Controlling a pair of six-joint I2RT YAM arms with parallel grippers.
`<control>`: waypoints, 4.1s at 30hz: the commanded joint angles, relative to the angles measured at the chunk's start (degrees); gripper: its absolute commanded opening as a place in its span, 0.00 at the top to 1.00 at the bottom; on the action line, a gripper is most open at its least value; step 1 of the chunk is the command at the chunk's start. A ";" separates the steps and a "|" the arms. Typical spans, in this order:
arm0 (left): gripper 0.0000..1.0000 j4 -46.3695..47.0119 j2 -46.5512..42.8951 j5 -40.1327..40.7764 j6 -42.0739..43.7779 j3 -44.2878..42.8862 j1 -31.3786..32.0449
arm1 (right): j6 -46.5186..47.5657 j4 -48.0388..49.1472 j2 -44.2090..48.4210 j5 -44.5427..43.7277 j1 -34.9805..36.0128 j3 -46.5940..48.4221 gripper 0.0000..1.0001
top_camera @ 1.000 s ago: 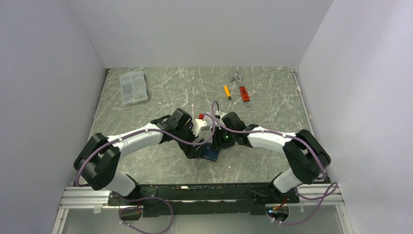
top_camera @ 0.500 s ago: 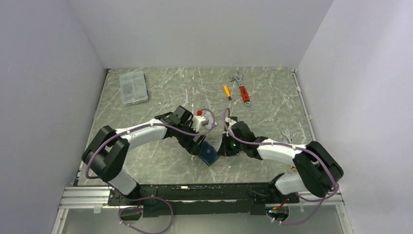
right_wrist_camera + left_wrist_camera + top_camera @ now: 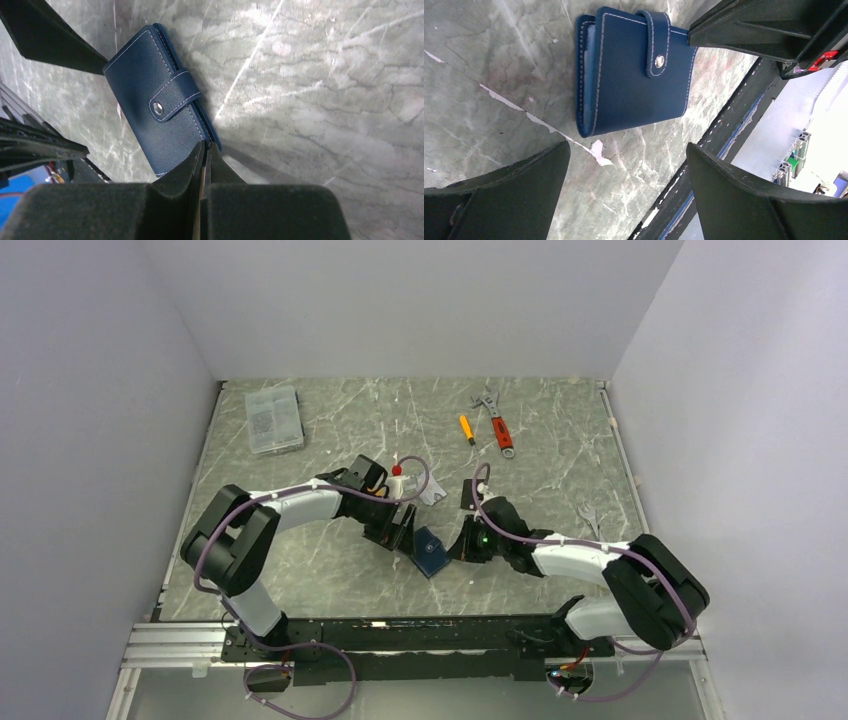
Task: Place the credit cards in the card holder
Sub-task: Open the card holder at the center of the board.
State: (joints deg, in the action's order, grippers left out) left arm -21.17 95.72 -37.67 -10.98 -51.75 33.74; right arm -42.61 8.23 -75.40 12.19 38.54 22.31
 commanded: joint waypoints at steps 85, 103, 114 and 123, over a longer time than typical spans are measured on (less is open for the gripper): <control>1.00 26.10 -7.16 -31.17 -23.56 -10.97 -4.50 | -1.89 16.87 32.46 28.58 -19.47 -2.19 0.37; 1.00 34.01 -12.90 -32.25 -30.08 -7.19 -7.50 | -1.29 8.79 37.14 22.24 -20.70 4.91 0.33; 1.00 35.45 -12.94 -32.65 -31.02 -7.05 -7.49 | -6.32 23.24 22.94 30.04 -20.00 9.39 0.30; 1.00 41.35 -13.02 -35.10 -35.32 -6.35 -7.37 | -9.97 28.82 13.42 31.71 -19.39 10.54 0.30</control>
State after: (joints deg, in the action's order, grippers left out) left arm 14.17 85.19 -69.67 -43.51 -58.13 26.22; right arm -49.74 29.67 -59.20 41.34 18.81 30.83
